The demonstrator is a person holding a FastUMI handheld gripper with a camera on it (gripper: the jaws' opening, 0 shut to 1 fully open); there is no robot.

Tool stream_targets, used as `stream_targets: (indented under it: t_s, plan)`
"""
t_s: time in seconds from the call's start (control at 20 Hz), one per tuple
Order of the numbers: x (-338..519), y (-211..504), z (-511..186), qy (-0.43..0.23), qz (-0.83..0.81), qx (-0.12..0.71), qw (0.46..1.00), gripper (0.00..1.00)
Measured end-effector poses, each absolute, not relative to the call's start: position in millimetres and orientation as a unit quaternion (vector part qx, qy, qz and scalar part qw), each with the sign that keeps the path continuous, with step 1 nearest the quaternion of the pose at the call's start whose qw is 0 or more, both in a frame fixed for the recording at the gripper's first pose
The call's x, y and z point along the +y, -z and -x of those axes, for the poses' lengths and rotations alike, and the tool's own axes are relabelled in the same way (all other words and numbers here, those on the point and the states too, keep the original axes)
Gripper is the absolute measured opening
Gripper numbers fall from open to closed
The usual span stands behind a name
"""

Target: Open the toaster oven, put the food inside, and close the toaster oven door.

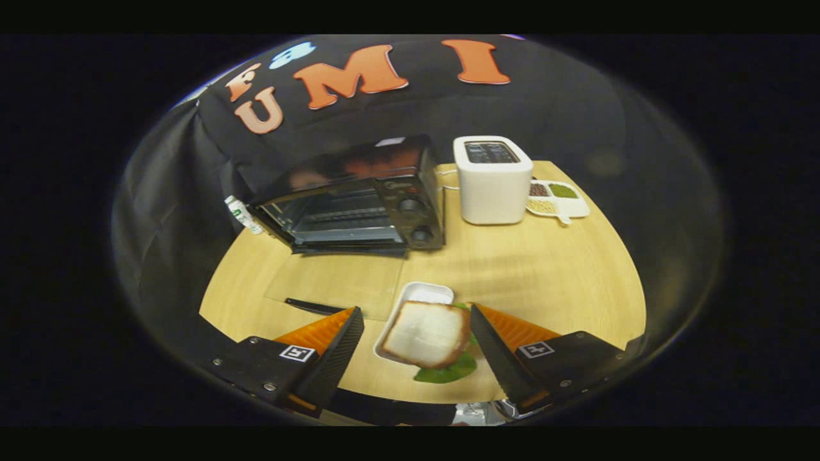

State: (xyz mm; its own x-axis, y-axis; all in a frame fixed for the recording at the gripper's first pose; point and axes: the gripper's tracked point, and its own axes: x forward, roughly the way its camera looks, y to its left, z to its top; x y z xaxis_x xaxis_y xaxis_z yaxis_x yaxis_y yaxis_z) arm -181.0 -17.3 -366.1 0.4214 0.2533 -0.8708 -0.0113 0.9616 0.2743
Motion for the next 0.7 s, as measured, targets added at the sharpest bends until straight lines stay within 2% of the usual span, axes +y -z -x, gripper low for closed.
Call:
stream_targets:
  t_s: [0.35, 0.5, 0.6, 0.65, 0.7]
  plan:
    - [-16.3, 425.5, 209.4, -0.057, -0.172, 0.587, 0.789, 0.99]
    - [-9.3, 440.5, 208.6, -0.058, -0.192, 0.598, 0.776, 0.95]
    - [1.5, 447.4, 207.4, -0.06, -0.214, 0.602, 0.767, 0.87]
    - [8.7, 449.3, 207.9, -0.062, -0.228, 0.608, 0.758, 0.78]
    - [15.5, 450.9, 208.7, -0.061, -0.245, 0.615, 0.747, 0.74]
